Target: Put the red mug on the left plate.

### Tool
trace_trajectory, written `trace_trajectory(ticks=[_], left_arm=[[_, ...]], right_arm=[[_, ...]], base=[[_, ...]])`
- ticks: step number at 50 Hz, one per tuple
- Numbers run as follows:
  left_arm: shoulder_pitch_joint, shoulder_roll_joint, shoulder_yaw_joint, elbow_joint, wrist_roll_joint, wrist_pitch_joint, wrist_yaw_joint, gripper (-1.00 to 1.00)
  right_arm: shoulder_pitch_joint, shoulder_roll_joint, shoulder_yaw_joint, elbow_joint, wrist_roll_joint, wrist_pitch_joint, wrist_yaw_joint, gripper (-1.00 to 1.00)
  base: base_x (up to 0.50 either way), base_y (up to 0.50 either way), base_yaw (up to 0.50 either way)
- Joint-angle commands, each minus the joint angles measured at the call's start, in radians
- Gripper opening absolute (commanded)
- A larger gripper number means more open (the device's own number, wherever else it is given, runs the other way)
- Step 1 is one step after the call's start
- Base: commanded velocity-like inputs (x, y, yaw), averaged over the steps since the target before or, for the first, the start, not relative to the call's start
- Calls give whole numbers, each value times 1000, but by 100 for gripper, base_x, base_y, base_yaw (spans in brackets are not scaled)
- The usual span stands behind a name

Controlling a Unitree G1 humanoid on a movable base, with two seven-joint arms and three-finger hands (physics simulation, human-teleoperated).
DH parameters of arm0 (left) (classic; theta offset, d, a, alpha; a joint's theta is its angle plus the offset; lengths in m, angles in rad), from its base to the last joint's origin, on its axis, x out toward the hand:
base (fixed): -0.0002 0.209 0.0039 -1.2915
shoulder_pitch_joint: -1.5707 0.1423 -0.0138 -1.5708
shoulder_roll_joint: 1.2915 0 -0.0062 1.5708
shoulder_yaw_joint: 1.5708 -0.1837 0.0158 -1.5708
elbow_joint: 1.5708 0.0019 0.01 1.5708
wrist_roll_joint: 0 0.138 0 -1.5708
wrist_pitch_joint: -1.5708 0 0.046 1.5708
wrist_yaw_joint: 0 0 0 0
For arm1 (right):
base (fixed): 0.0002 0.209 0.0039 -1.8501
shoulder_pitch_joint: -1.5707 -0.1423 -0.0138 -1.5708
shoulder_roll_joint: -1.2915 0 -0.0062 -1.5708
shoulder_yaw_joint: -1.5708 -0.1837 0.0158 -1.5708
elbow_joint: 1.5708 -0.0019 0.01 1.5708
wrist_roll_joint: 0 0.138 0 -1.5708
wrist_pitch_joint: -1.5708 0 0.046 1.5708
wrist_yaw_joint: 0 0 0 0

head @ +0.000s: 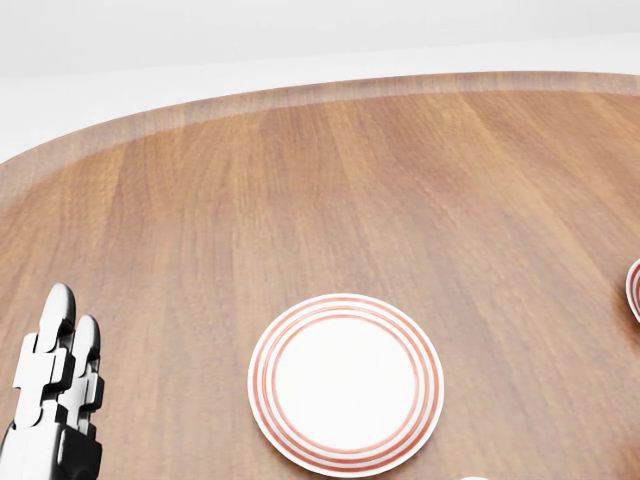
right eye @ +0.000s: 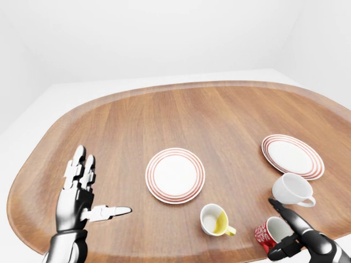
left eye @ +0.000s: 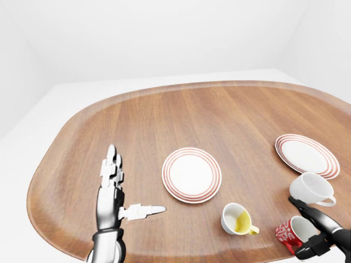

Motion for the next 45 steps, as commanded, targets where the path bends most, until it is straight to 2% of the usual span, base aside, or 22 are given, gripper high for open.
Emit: trace_trajectory(ticks=[1, 2, 3, 11, 14, 17, 21, 22, 25, 29, 34, 36, 38, 42, 45], left_arm=[[2, 1, 1, 0, -1, 0, 0, 100], [2, 1, 1, 0, -1, 0, 0, 100], [3, 1, 0, -1, -1, 0, 0, 100], [4, 0, 1, -1, -1, 0, 1, 100], [6, 1, -1, -3, 0, 0, 1, 100], [5, 0, 1, -2, -2, 0, 1, 100], [7, 1, 1, -2, -2, 0, 1, 100], [7, 1, -1, -2, 0, 0, 0, 100], [6, 2, -3, -1, 2, 0, 1, 100], [6, 2, -2, -2, 0, 0, 0, 100], [-3, 1, -2, 3, 2, 0, 1, 100], [-2, 2, 0, 3, -1, 0, 0, 100], [-2, 1, 2, 4, -3, 0, -1, 100], [-3, 0, 5, 6, -5, 0, -4, 100], [-4, -2, 9, 8, -8, 0, -7, 100]], right_arm=[[-2, -8, 15, 17, 18, 1, 0, 21], [0, -7, 13, 11, 20, 0, 0, -33], [3, -6, 10, 4, 23, 0, 0, -100], [5, -3, 0, -10, 20, 1, 0, -100], [10, 5, -8, -43, 15, 17, 0, -100], [19, 20, -25, -117, 1, 45, 0, -100], [8, 41, -56, -250, -37, 99, 0, -100], [-7, 40, -66, -305, -45, 126, 0, -100], [-45, 44, -80, -402, -67, 126, 0, -100], [-144, 14, -58, -535, -106, 126, 0, -100], [-341, -59, 65, -590, -156, 126, 0, -100], [-457, -83, 161, -548, -183, 126, 0, -100], [-526, -90, 217, -506, -200, 126, 0, -100], [-715, -63, 351, -382, -231, 126, 0, -100], [-835, -11, 437, -298, -260, 126, 0, -100]], base=[[0, 0, 0], [0, 0, 0], [0, 0, 0], [0, 0, 0], [0, 0, 0], [0, 0, 0], [0, 0, 0], [0, 0, 0], [0, 0, 0], [0, 0, 0], [0, 0, 0], [0, 0, 0], [0, 0, 0], [0, 0, 0], [0, 0, 0]])
